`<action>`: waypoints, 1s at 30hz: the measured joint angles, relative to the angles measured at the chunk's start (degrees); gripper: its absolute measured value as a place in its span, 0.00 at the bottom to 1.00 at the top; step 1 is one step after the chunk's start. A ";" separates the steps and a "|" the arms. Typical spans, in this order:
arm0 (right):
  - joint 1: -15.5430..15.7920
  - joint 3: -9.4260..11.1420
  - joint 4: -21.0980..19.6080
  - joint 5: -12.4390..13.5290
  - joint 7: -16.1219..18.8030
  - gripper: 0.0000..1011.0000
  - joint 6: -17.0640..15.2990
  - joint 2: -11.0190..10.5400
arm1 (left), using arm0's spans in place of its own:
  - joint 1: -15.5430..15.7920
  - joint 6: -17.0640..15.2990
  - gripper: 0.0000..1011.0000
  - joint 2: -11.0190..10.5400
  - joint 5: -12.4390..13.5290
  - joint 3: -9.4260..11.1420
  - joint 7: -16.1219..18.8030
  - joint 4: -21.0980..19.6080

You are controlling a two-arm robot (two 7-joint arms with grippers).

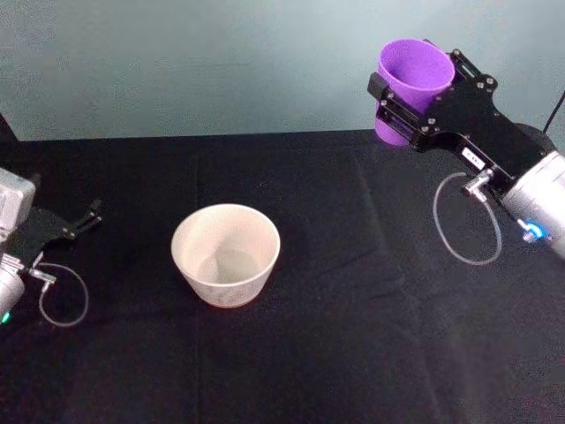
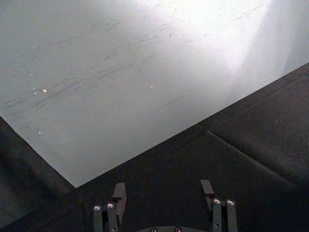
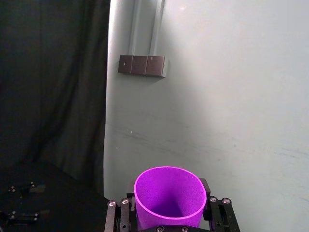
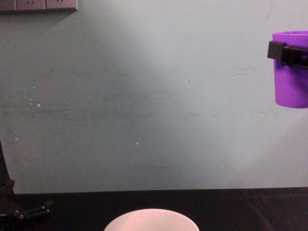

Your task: Pick up the cup and pour the mung beans from the cup into the bowl.

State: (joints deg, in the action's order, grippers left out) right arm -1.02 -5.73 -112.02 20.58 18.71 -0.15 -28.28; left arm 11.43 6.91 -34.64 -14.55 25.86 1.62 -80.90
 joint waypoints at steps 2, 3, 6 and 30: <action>0.00 0.00 0.00 0.00 0.00 0.74 0.00 0.00 | 0.00 0.00 0.99 0.00 0.00 0.00 0.00 0.00; 0.00 0.00 0.00 0.00 0.00 0.74 0.00 0.00 | 0.00 0.00 0.99 0.00 0.00 0.00 0.00 0.00; 0.00 0.00 0.00 0.00 0.00 0.74 0.00 0.00 | 0.00 0.00 0.99 0.00 0.00 0.00 0.00 0.00; -1.72 -1.43 1.48 0.04 0.96 0.74 -0.24 0.14 | 0.00 0.00 0.99 0.00 0.00 0.00 0.00 0.00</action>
State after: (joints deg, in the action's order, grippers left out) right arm -2.75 -7.16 -110.54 20.61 19.67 -0.40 -28.14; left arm 11.43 6.91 -34.65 -14.55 25.86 1.62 -80.90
